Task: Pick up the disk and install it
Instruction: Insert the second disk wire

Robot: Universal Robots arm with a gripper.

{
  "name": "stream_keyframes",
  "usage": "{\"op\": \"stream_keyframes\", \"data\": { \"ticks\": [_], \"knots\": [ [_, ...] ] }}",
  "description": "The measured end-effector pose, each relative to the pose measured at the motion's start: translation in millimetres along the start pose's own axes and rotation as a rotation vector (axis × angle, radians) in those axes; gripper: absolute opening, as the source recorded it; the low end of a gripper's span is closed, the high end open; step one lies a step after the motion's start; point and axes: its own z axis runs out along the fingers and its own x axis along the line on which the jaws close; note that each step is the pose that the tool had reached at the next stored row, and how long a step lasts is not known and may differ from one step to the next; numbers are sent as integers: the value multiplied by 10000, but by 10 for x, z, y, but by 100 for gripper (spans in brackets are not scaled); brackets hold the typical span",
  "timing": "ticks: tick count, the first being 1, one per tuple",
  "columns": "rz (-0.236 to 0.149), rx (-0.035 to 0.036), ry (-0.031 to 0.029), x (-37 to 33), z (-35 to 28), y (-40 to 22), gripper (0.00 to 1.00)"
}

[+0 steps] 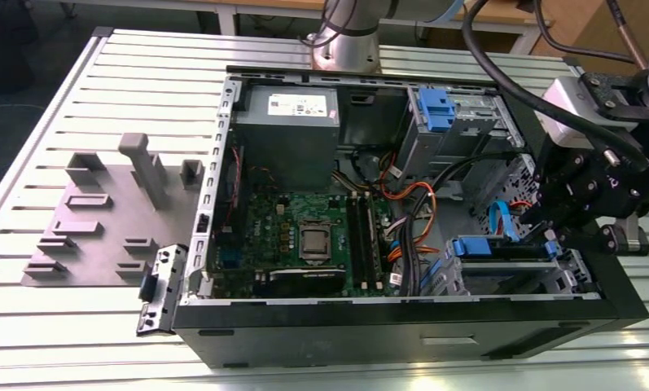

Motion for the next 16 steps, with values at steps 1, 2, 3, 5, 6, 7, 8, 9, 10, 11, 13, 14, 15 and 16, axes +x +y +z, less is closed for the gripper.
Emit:
{"op": "stream_keyframes", "data": {
  "ticks": [1,2,3,5,6,7,8,9,10,11,13,14,15,16],
  "knots": [
    [0,0,0,0,0,0,29],
    [0,0,-1,0,0,0,29],
    [0,0,0,0,-1,0,29],
    [0,0,6,-2,-23,0,29],
    [0,0,2,-2,-37,1,29],
    [0,0,1,-3,-54,1,29],
    [0,0,1,-4,-69,2,29],
    [0,0,1,-5,-81,2,29],
    [0,0,0,-6,-89,2,29],
    [0,0,-2,-6,-91,2,29],
    [-1,0,0,-19,-92,2,29],
    [0,0,0,-29,-91,3,29],
    [0,0,0,-41,-90,3,29],
    [-1,0,0,-53,-89,4,29]
  ]
}}
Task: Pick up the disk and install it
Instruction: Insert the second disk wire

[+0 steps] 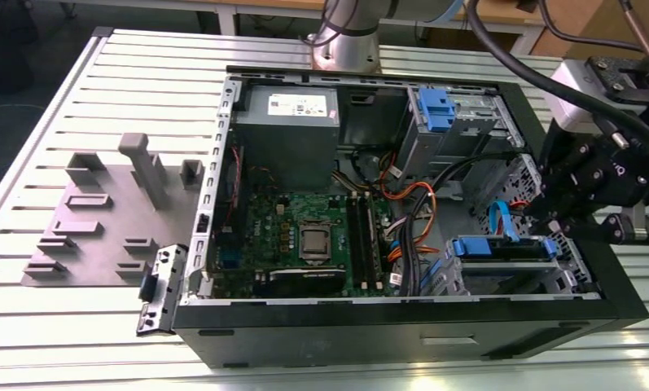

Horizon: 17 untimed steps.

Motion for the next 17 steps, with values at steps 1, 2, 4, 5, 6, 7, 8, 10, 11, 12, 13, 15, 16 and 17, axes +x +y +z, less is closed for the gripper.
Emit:
{"op": "stream_keyframes", "data": {
  "ticks": [1,2,4,5,6,7,8,10,11,12,13,15,16,17],
  "knots": [
    [0,0,-1,-14,2,0,29],
    [-1,0,1,-30,3,1,29],
    [-2,0,1,-66,7,2,29],
    [-4,0,0,-82,10,2,29],
    [-6,-1,0,-99,12,1,29],
    [-7,-1,0,-113,15,-4,29],
    [-8,-1,0,-123,18,-10,29],
    [-8,-1,-2,-136,25,-34,29],
    [-8,-1,0,-140,28,-51,29],
    [-7,-1,0,-144,32,-68,29],
    [-8,0,1,-147,37,-86,29],
    [-8,-1,0,-153,51,-123,29],
    [-8,-1,0,-156,58,-140,29],
    [-8,-1,0,-160,67,-153,29]
  ]
}}
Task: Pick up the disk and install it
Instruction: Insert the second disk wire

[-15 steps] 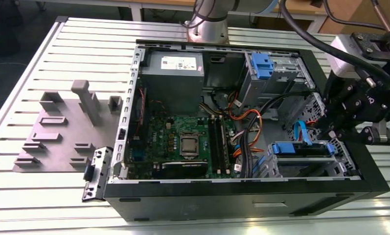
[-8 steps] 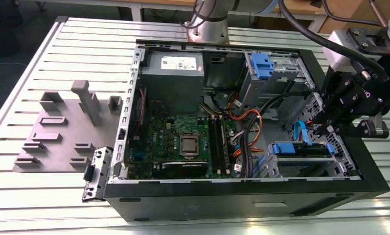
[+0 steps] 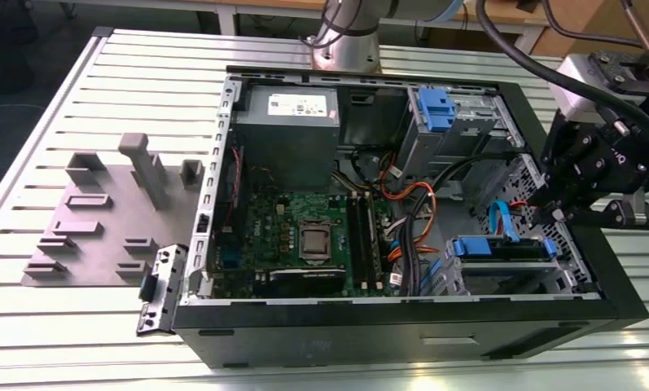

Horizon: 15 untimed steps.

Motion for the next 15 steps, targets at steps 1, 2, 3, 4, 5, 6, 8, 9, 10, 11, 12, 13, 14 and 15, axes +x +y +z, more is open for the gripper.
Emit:
{"op": "stream_keyframes", "data": {
  "ticks": [1,2,3,4,5,6,8,9,10,11,12,13,14,15],
  "knots": [
    [0,0,2,-5,9,-9,29],
    [0,0,3,-9,20,-19,29],
    [0,0,2,-13,32,-30,29],
    [0,-1,1,-17,44,-44,29],
    [1,-1,1,-21,54,-57,29],
    [0,-2,3,-25,62,-70,29],
    [0,-3,3,-32,79,-96,29],
    [0,-3,4,-36,87,-108,29],
    [0,-5,5,-40,94,-119,29],
    [0,-5,5,-44,100,-128,29],
    [1,-6,5,-47,108,-135,29],
    [1,-7,5,-50,118,-140,29],
    [1,-9,5,-53,130,-143,29],
    [1,-12,5,-58,141,-145,29]
  ]
}}
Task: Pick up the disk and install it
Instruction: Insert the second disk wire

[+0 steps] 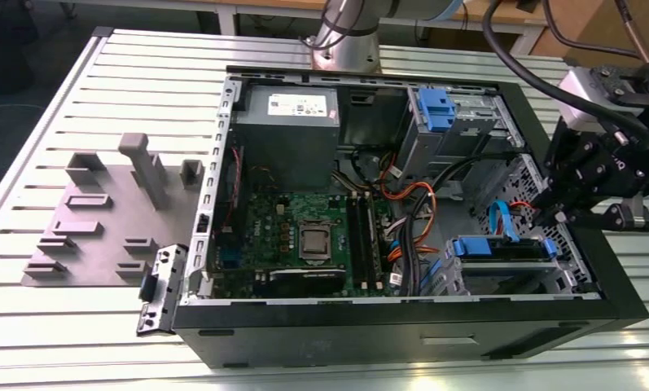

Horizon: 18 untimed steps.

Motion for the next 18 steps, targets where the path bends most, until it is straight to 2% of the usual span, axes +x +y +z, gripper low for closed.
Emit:
{"op": "stream_keyframes", "data": {
  "ticks": [8,12,18],
  "knots": [
    [0,-8,1,-8,8,-3,29],
    [0,-7,0,-8,9,-4,17],
    [0,-7,1,-8,9,-4,17]
  ]
}}
